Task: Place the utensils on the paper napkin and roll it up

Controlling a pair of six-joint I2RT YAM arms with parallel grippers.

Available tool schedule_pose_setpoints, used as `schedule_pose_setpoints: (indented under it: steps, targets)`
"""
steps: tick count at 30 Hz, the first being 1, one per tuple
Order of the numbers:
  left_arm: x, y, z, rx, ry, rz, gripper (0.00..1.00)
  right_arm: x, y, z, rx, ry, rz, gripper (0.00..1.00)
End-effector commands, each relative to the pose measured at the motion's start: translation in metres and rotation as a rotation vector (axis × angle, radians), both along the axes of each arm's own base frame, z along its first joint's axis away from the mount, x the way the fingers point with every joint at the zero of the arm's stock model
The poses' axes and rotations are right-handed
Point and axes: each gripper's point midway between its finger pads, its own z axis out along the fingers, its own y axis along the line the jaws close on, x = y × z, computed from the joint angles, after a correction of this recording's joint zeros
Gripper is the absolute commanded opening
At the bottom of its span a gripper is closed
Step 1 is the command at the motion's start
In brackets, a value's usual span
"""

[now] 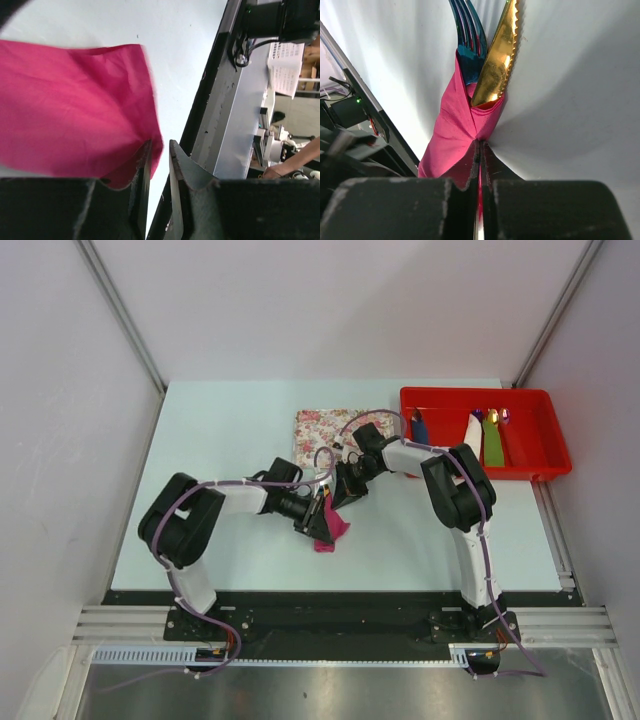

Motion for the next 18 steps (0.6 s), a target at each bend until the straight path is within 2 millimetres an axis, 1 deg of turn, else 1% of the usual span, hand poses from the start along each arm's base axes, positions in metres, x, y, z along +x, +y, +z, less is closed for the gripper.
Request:
schedule_pose_setpoints:
  steps: [1, 5, 9, 12, 15, 16, 17, 18]
  targets:
    - [-0.002, -0.013, 0.000, -0.019, -0.035, -0.061, 0.25, 0.002, -0.011, -0.028, -0.089, -0.032, -0.001, 0.00]
    - [-0.005, -0.017, -0.013, 0.025, -0.044, -0.070, 0.25, 0.004, -0.011, -0.026, -0.089, -0.039, -0.001, 0.00]
    - [-0.007, -0.010, -0.034, 0.088, -0.002, -0.060, 0.27, 0.005, -0.010, -0.025, -0.087, -0.040, -0.005, 0.00]
    - [-0.010, -0.005, -0.044, 0.104, 0.040, -0.051, 0.28, 0.005, -0.009, -0.021, -0.082, -0.040, -0.008, 0.00]
    - [-0.010, 0.001, -0.054, 0.100, 0.090, -0.045, 0.29, 0.009, -0.007, -0.013, -0.057, -0.038, -0.019, 0.01]
    - [-0.013, 0.003, -0.056, 0.097, 0.123, -0.026, 0.29, 0.011, -0.007, -0.009, -0.049, -0.026, -0.035, 0.06]
    - [-0.009, 0.003, -0.057, 0.091, 0.117, -0.015, 0.29, 0.011, -0.006, -0.003, -0.037, -0.025, -0.039, 0.12]
    - [-0.007, 0.004, -0.058, 0.090, 0.116, -0.010, 0.29, 0.014, -0.006, 0.003, -0.022, -0.029, -0.046, 0.26]
